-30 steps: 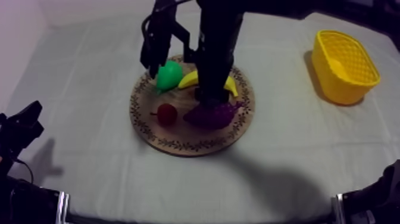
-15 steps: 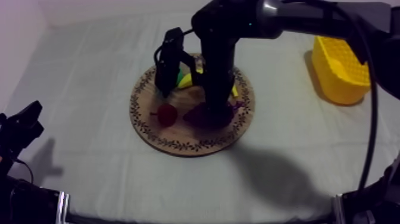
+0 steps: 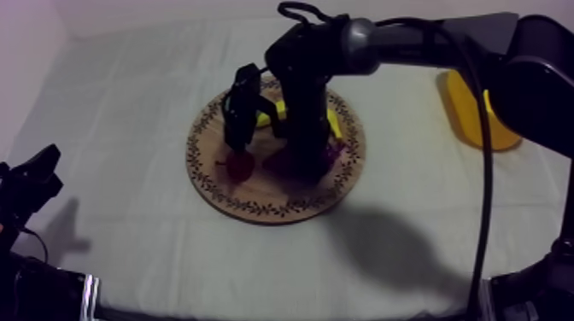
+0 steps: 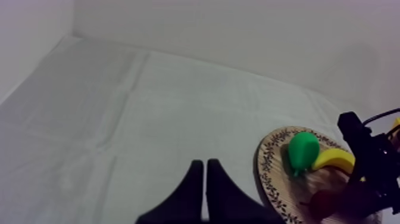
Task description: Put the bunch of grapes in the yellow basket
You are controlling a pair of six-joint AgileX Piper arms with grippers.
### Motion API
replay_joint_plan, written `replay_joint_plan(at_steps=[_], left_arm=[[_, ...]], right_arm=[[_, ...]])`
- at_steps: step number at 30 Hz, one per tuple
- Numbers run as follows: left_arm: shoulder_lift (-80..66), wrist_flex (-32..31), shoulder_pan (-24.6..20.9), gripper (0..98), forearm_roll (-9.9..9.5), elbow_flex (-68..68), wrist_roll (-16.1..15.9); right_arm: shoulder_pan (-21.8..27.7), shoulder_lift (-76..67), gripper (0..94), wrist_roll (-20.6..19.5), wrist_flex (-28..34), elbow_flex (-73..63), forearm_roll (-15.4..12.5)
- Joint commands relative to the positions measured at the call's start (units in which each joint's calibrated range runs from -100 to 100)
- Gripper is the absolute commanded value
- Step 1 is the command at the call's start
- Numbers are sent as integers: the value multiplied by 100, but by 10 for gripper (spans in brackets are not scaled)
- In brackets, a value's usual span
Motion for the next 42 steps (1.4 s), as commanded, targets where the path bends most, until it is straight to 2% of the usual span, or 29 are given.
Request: replay_joint_plan(at_steps=[1,3,6,13,20,32,42], left_arm=[[0,-5,0,1,-3,-3,-1],[0,-5,0,1,-3,-3,-1],[0,-5,0,1,-3,-3,-1],[0,-5,0,1,-3,-3,-1],[0,-5,0,1,-3,-3,-1],[0,-5,0,1,-3,-3,-1],[0,-5,0,1,-3,-3,-1]], right_arm=[[21,1,363,-23,-10,-29,10],[52,-44,310,-29,-21,-45,17],[101,-206,282,-38,-46,1,34],[303,-1133,282,-137,-74,238,106],[711,-2451,286,-354,-43,403,238],[2086,-3940,292,-691,-181,422,156],[3317,-4051,296,-1007,-889,323,168]])
